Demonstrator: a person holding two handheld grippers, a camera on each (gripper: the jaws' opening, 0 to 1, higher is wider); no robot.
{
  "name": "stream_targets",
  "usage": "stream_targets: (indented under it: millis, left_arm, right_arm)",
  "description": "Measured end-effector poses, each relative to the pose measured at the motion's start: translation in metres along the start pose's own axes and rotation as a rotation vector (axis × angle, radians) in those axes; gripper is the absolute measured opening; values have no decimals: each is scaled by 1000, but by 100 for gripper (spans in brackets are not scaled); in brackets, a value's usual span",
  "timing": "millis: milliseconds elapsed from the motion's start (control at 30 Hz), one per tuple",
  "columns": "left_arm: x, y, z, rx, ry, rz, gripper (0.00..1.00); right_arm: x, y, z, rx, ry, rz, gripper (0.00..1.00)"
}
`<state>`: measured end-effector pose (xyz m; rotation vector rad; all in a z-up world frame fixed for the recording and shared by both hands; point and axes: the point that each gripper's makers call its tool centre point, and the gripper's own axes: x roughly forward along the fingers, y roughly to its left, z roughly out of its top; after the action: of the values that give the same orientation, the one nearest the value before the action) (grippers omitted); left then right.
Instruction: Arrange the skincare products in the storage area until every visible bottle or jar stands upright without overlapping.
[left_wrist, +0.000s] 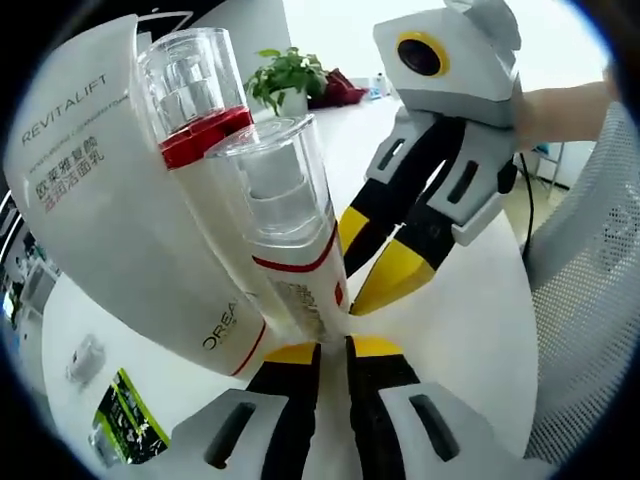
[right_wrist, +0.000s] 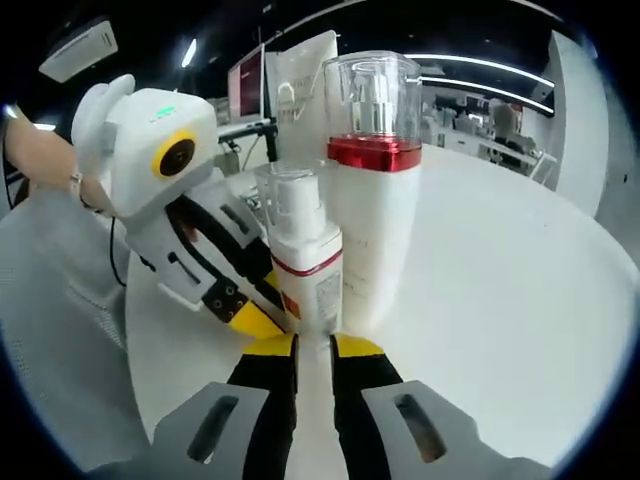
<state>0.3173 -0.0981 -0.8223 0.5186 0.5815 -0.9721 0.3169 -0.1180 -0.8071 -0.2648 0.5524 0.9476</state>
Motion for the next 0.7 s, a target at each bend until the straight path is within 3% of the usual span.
stream_targets:
  millis: [700]
  left_arm:
    - [-2,2,1,-5,-7,16,11]
  right_arm:
    - [2,0,0,18,-1,-7,13]
